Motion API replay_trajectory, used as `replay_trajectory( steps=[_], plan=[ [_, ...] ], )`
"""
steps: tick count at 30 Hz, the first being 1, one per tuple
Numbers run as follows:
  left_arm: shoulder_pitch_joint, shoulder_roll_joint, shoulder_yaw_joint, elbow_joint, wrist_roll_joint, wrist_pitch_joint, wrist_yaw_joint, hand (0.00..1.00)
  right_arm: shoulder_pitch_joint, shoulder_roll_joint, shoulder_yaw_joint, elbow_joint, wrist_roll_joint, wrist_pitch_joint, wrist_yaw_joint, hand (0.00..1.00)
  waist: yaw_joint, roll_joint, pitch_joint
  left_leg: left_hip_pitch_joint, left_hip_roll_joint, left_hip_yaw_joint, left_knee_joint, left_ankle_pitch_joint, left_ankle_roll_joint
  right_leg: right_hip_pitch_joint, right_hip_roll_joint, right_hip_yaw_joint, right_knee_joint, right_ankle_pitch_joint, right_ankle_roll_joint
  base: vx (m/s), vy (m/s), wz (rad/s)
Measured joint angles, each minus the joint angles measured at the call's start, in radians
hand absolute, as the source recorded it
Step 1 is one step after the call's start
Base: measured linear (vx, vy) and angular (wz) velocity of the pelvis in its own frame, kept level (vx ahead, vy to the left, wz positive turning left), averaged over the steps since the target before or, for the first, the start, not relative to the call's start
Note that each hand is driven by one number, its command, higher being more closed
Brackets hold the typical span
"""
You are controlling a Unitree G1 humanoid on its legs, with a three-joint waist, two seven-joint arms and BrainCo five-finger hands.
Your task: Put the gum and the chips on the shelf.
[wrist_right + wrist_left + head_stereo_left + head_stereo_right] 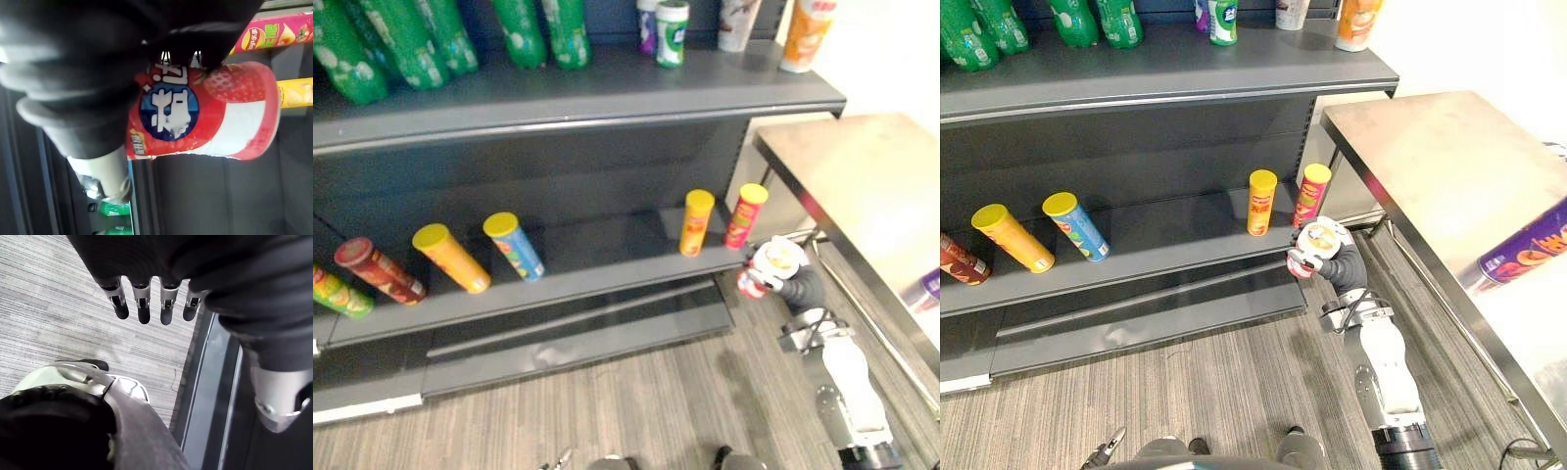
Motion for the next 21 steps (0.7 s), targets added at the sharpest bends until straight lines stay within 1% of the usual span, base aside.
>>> replay_trajectory(
  steps=[3,4,6,8,10,12,16,21],
  plan=[
    [0.007,0.001,0.0,0.0,0.002,0.0,0.002,0.0,0.0,0.0,0.001,0.0,0.005,0.024,0.019,1.0,-0.006,-0.008,-0.009,0.004,-0.002,0.003,-0.021,0.019,-0.006,0.001,0.006,0.012,-0.018,0.0,0.0,-0.06,-0.061,-0.08],
    [0.01,0.002,0.0,0.0,0.002,0.0,0.003,0.0,0.0,0.0,0.001,0.0,0.007,0.04,0.03,1.0,-0.009,-0.01,-0.012,0.014,-0.002,0.003,-0.034,0.031,-0.004,0.006,0.009,0.013,-0.02,0.0,0.0,-0.03,-0.048,0.01],
    [0.014,0.002,-0.001,0.001,0.003,0.0,0.003,0.0,0.0,-0.001,0.003,0.0,0.011,0.057,0.04,1.0,-0.009,-0.01,-0.02,0.033,-0.005,0.002,-0.059,0.046,-0.008,0.019,0.013,0.015,-0.026,-0.001,-0.002,-0.03,-0.05,0.0],
    [0.017,0.005,-0.001,0.001,0.004,0.0,0.003,0.0,-0.001,-0.002,0.003,0.0,0.023,0.062,0.042,1.0,-0.008,-0.014,-0.029,0.042,-0.006,-0.003,-0.079,0.061,-0.009,0.027,0.017,0.014,-0.031,-0.003,-0.005,-0.03,-0.047,0.06],
    [0.019,0.014,-0.001,0.001,0.004,0.0,0.003,0.0,-0.008,-0.003,0.003,0.0,0.023,0.079,0.042,1.0,-0.008,-0.021,-0.035,0.053,-0.01,-0.012,-0.117,0.087,-0.011,0.028,0.02,0.009,-0.031,-0.005,-0.009,-0.03,-0.045,0.12],
    [0.02,0.017,-0.001,0.001,0.008,0.0,0.003,0.0,-0.014,-0.005,0.003,0.0,0.023,0.081,0.042,1.0,-0.008,-0.025,-0.039,0.058,-0.015,-0.025,-0.153,0.114,-0.014,0.028,0.02,-0.005,-0.033,-0.006,-0.011,-0.03,-0.048,0.18],
    [0.023,0.015,0.012,0.001,0.031,0.001,0.004,0.0,-0.089,-0.046,0.01,0.002,0.022,0.091,0.042,1.0,-0.007,-0.023,-0.04,0.094,-0.026,-0.039,-0.26,0.183,-0.018,0.029,0.029,-0.022,-0.033,-0.009,-0.016,-0.02,-0.023,0.14],
    [0.025,0.003,0.032,0.001,0.035,0.003,0.009,0.0,-0.192,-0.067,0.01,0.047,0.022,0.094,0.036,1.0,-0.001,-0.02,-0.043,0.095,-0.023,-0.08,-0.263,0.196,-0.019,0.051,0.027,-0.061,-0.033,-0.012,-0.021,0.0,-0.02,0.21]
  ],
)
